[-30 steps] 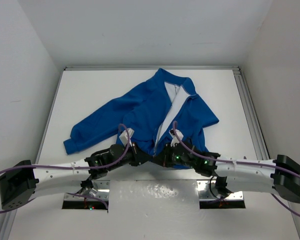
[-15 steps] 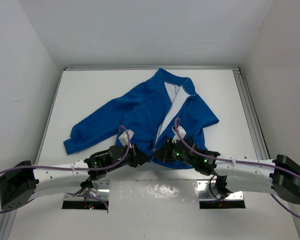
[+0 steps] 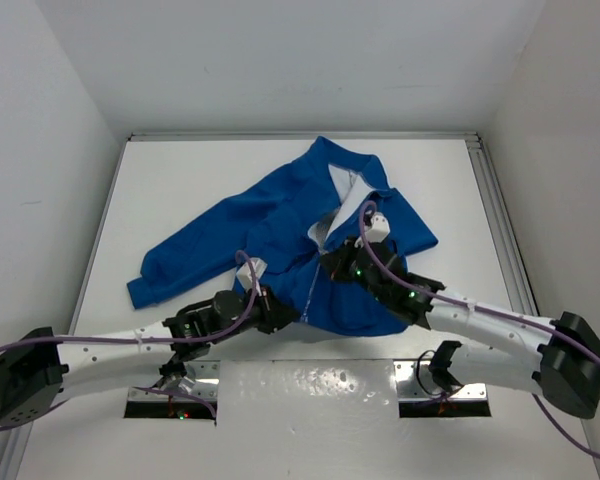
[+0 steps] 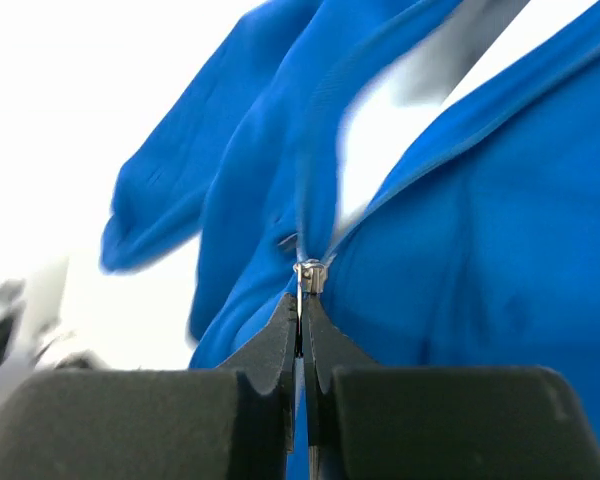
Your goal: Zip up the jacket
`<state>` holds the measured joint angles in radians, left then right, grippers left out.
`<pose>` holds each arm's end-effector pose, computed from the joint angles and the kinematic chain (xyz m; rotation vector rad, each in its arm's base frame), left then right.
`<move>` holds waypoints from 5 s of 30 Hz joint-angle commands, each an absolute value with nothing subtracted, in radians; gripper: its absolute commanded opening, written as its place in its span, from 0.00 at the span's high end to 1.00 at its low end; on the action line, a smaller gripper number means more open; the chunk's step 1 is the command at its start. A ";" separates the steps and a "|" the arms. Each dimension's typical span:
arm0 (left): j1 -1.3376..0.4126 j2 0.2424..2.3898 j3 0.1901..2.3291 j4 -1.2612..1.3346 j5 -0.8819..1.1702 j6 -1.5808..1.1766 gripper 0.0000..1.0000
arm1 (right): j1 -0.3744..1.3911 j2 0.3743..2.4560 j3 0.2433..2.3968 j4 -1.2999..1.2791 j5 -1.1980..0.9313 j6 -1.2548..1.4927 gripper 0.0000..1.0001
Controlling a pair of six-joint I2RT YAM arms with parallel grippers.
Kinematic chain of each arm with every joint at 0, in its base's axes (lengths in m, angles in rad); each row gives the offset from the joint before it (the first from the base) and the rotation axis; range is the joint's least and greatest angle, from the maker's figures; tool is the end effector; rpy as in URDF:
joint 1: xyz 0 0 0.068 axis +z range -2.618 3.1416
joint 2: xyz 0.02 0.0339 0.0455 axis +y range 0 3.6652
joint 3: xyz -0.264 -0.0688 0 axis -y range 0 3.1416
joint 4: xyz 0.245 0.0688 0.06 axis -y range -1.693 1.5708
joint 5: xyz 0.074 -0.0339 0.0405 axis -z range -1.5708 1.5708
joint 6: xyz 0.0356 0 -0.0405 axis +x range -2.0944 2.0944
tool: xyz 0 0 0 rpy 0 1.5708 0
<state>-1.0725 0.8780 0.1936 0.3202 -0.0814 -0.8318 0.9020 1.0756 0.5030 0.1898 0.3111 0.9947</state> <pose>0.0893 -0.1580 0.1692 0.1959 2.1169 -1.1426 0.1531 0.1761 0.2232 0.3112 2.0336 0.9355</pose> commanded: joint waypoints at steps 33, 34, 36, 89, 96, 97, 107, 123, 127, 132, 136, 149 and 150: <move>-1.094 0.163 0.459 -0.722 -0.670 -1.074 1.00 | 0.251 1.419 1.111 -0.018 -0.033 0.597 1.00; -1.094 0.153 0.439 -0.713 -0.667 -1.075 1.00 | 0.328 1.384 1.032 -0.009 -0.098 0.575 1.00; -1.092 0.146 0.428 -0.707 -0.666 -1.078 1.00 | 0.371 1.347 0.921 0.100 -0.219 0.587 1.00; -1.094 0.180 0.397 -0.643 -0.589 -1.054 1.00 | 0.472 1.749 0.985 0.376 -0.279 0.334 0.67; -1.094 0.172 0.403 -0.631 -0.592 -1.039 1.00 | 0.474 1.712 0.973 0.342 -0.175 0.310 0.87; -1.092 0.176 0.408 -0.634 -0.592 -1.034 1.00 | 0.476 1.709 0.970 0.331 -0.164 0.305 0.89; -1.094 0.170 0.403 -0.633 -0.594 -1.029 1.00 | 0.492 1.689 0.957 0.321 -0.187 0.313 1.00; -1.094 0.255 0.689 -0.537 -0.856 -0.735 1.00 | 0.361 1.540 1.213 -0.165 0.484 0.325 1.00; -1.094 0.167 0.736 -0.661 -0.931 -0.781 1.00 | 0.285 1.514 1.247 -0.227 0.552 0.383 1.00; -1.094 0.140 0.759 -0.779 -0.974 -0.856 1.00 | 0.264 1.496 1.269 -0.265 0.655 0.376 1.00; -1.094 0.146 0.747 -0.804 -0.965 -0.887 1.00 | 0.232 1.477 1.264 -0.281 0.680 0.376 1.00; -1.094 0.313 0.774 -0.719 -0.930 -0.856 0.54 | 0.187 1.388 1.262 -0.327 0.391 0.429 1.00; -1.094 0.331 0.796 -0.724 -0.934 -0.844 0.45 | 0.186 1.381 1.264 -0.334 0.374 0.431 1.00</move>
<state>-1.0939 0.2741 0.7216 -0.7826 -0.8860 -0.8825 0.2070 1.4254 1.2179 -0.3515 0.4038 0.4088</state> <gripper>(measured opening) 0.507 0.002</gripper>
